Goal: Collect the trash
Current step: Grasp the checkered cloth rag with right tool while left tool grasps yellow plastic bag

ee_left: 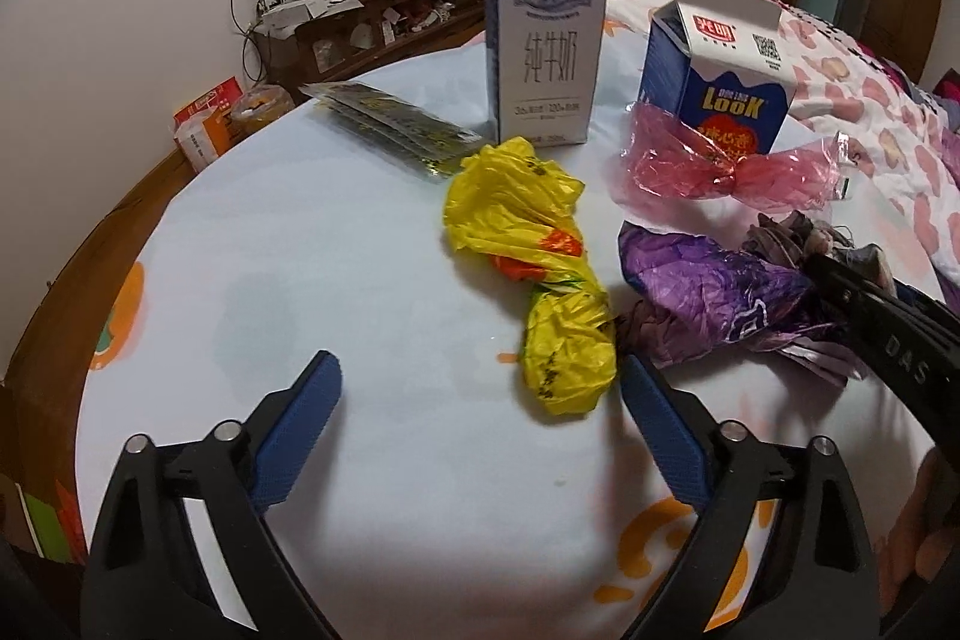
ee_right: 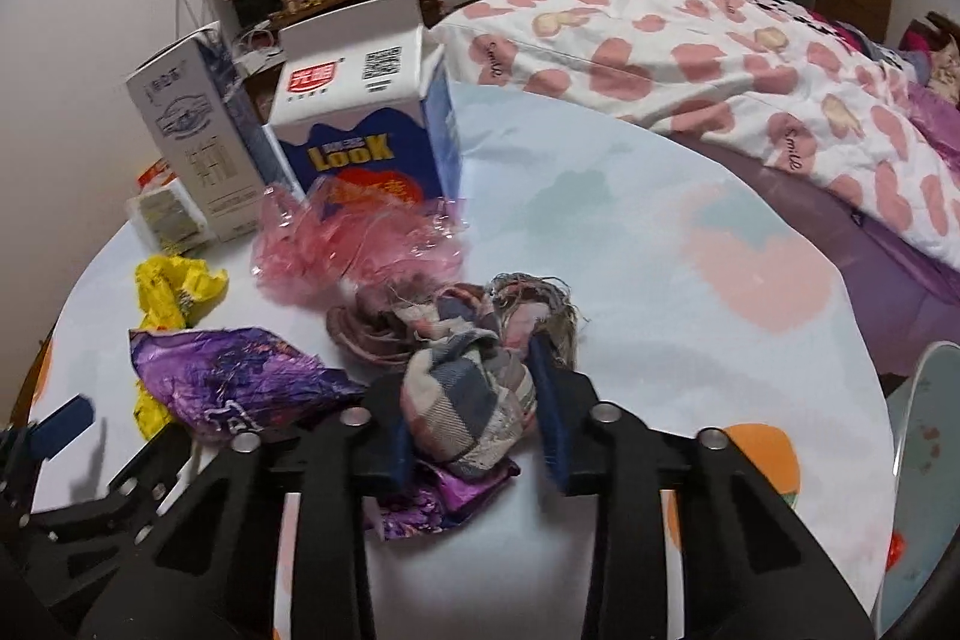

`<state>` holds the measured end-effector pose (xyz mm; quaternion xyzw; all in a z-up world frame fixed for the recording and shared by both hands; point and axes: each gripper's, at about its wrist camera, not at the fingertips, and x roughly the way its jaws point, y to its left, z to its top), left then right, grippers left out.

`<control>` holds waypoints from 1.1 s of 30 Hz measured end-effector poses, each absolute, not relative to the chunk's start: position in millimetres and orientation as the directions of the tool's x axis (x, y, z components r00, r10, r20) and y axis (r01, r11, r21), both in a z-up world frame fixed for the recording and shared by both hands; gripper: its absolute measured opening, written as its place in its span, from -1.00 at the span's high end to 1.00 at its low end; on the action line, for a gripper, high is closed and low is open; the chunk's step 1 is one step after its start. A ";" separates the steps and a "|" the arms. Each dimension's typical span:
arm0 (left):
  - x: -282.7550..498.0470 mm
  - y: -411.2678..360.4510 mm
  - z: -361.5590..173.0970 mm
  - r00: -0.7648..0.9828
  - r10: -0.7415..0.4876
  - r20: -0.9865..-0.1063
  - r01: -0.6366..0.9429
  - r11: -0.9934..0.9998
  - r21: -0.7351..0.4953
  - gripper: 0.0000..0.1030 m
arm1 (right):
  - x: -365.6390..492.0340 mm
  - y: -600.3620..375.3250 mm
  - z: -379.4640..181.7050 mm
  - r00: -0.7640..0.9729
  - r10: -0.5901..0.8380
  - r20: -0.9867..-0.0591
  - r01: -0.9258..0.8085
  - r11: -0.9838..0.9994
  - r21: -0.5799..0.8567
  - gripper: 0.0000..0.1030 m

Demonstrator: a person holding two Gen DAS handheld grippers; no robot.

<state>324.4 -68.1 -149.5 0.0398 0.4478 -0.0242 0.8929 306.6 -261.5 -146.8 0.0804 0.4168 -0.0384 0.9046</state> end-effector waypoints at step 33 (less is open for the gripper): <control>247.3 -51.1 -121.0 0.643 -0.094 -0.760 0.171 0.985 0.023 0.50 | 188.0 -281.2 -87.4 0.759 -0.052 -0.649 0.197 0.968 0.153 0.50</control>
